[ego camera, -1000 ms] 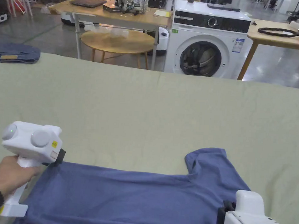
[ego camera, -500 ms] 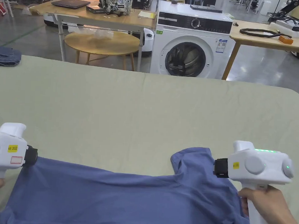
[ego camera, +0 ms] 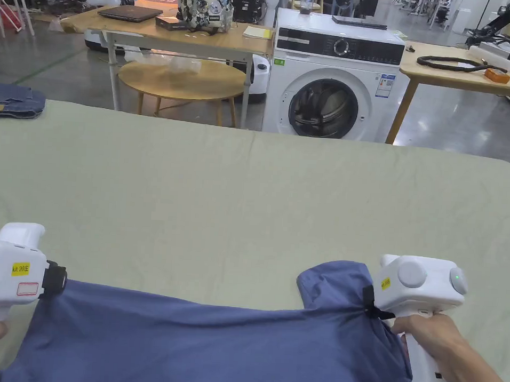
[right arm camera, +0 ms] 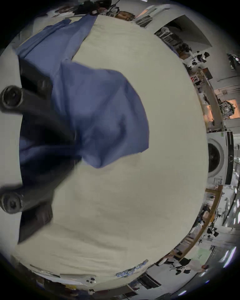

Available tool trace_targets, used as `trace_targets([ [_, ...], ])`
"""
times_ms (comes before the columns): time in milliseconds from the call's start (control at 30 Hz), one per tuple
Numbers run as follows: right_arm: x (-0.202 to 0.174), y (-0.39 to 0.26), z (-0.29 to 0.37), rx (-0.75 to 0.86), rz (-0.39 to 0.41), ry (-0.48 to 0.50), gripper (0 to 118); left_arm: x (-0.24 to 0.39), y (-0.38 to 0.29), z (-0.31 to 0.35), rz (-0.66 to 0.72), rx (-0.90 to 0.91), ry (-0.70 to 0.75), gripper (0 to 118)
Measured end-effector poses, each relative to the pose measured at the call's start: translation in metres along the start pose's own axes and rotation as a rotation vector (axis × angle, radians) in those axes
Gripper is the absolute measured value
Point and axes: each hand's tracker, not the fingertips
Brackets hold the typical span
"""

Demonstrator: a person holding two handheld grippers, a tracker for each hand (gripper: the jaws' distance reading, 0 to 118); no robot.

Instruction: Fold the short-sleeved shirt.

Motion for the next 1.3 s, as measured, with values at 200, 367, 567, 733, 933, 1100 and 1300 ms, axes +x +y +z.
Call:
trace_targets([
  [200, 0.008, -0.008, 0.016, 0.058, -0.045, 0.004, 0, -0.004, 0.000, 0.005, 0.009, 0.008, -0.006, 0],
  [367, 0.013, -0.023, 0.064, 0.155, -0.019, 0.015, 0, -0.006, -0.002, 0.019, 0.014, 0.032, -0.017, 0],
  [567, 0.019, -0.058, 0.133, 0.263, 0.007, 0.020, 0, -0.017, -0.012, 0.048, 0.022, 0.080, -0.041, 0],
  [733, 0.021, -0.098, 0.173, 0.309, 0.047, 0.002, 0, -0.024, -0.032, 0.077, 0.049, 0.112, -0.077, 0],
  [933, 0.016, -0.152, 0.204, 0.317, 0.098, -0.028, 0, -0.026, -0.066, 0.102, 0.021, 0.119, -0.089, 0],
  [1100, 0.016, -0.194, 0.212, 0.266, 0.136, -0.056, 0, -0.028, -0.104, 0.115, -0.004, 0.096, -0.093, 0],
  [1300, 0.023, -0.237, 0.189, 0.154, 0.163, -0.078, 0, -0.027, -0.148, 0.109, -0.071, -0.003, -0.064, 0],
])
